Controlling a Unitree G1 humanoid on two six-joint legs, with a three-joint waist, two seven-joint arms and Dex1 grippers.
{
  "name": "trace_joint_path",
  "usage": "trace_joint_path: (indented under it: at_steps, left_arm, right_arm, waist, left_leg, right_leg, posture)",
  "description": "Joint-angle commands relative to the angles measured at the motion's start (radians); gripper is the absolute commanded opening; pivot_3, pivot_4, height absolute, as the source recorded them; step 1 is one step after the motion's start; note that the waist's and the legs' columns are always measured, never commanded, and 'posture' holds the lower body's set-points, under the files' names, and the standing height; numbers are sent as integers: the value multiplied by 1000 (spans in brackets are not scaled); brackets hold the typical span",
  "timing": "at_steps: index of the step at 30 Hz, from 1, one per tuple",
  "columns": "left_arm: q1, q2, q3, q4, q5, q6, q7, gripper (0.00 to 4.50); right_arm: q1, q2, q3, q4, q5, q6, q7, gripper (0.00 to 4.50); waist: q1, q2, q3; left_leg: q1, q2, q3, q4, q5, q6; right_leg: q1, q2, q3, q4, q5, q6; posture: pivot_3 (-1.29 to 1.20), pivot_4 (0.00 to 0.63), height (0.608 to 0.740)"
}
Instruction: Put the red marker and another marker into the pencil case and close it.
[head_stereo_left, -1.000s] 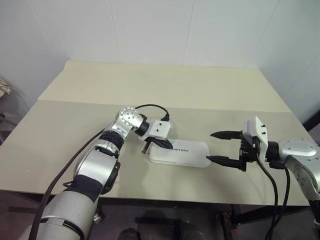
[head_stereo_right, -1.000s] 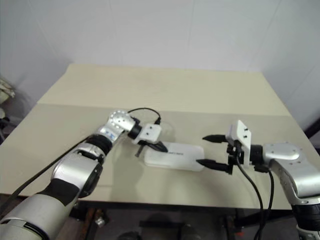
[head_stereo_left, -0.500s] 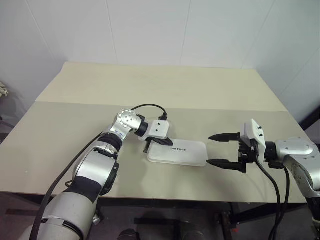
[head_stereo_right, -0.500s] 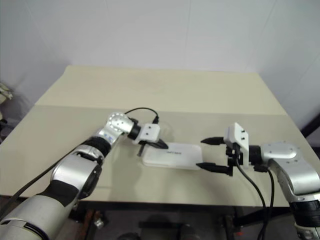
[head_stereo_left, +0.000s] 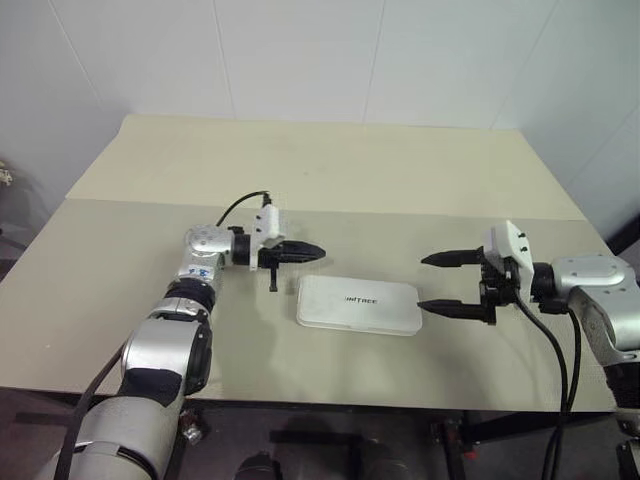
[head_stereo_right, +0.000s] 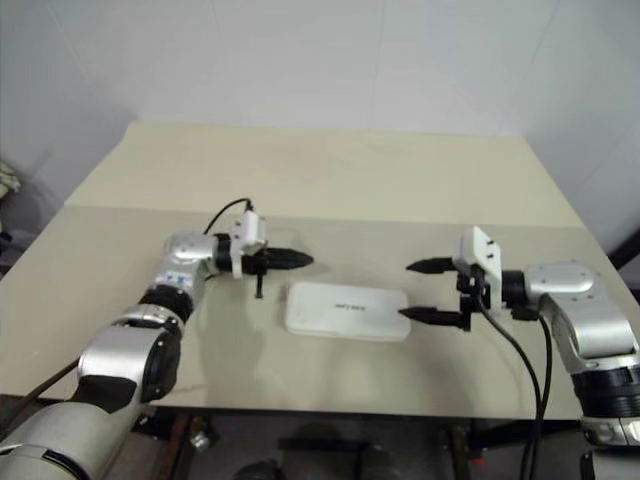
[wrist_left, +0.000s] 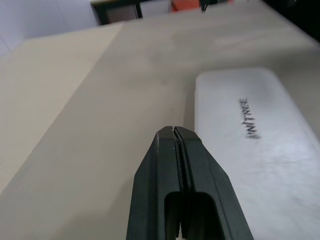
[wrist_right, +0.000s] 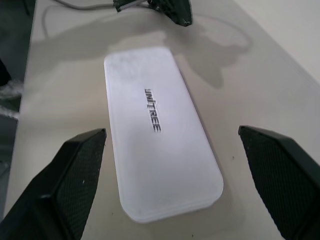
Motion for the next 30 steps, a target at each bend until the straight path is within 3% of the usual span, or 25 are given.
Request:
trace_joint_path:
  at_steps: [1, 8, 14, 18, 22, 30]
  left_arm:
    - [34, 39, 49, -125, -91, 62, -29, 12]
    - [206, 91, 100, -527, -215, 187, 59, 12]
    - [427, 140, 116, -955, -360, 427, 139, 12]
    - [494, 163, 135, -1074, -436, 536, 194, 12]
    - [564, 215, 125, -1143, -478, 604, 161, 896]
    - [618, 335, 134, -1186, -604, 727, -14, 3490]
  right_arm:
    - [-24, -21, -52, 64, 46, -22, 87, 4500]
    - [-67, -31, -114, 212, 105, -49, 193, 4500]
    - [-117, -7, -151, 296, 122, -93, 194, 4500]
    - [-154, -1, -133, 350, 88, -128, 198, 4500]
    - [-167, 17, -118, 373, 65, -160, 202, 4500]
    - [-208, 42, -97, 429, 31, -206, 220, 4500]
  waist:
    - [0, 0, 0]
    - [-1, 2, 1]
    - [-6, 3, 2]
    - [-8, 4, 2]
    - [-11, 4, 2]
    - [-27, 5, 3]
  left_leg:
    - [0, 0, 0, 0, 0, 0]
    - [0, 0, 0, 0, 0, 0]
    - [2, 1, 1, 0, 0, -1]
    - [3, 1, 1, 1, 1, -2]
    - [5, 1, 1, 0, 1, -3]
    - [5, 1, 1, 0, 1, -3]
  right_leg:
    - [0, 0, 0, 0, 0, 0]
    - [0, 0, 0, 1, 0, 0]
    - [0, 0, 0, 3, 0, 0]
    - [0, 0, 1, 3, 0, 0]
    - [0, 0, 1, 3, -1, -1]
    - [0, 0, 1, 2, -1, -2]
  posture:
    - [0, 150, 740]
    - [0, 150, 740]
    - [0, 150, 740]
    - [0, 150, 740]
    - [0, 150, 740]
    - [0, 150, 740]
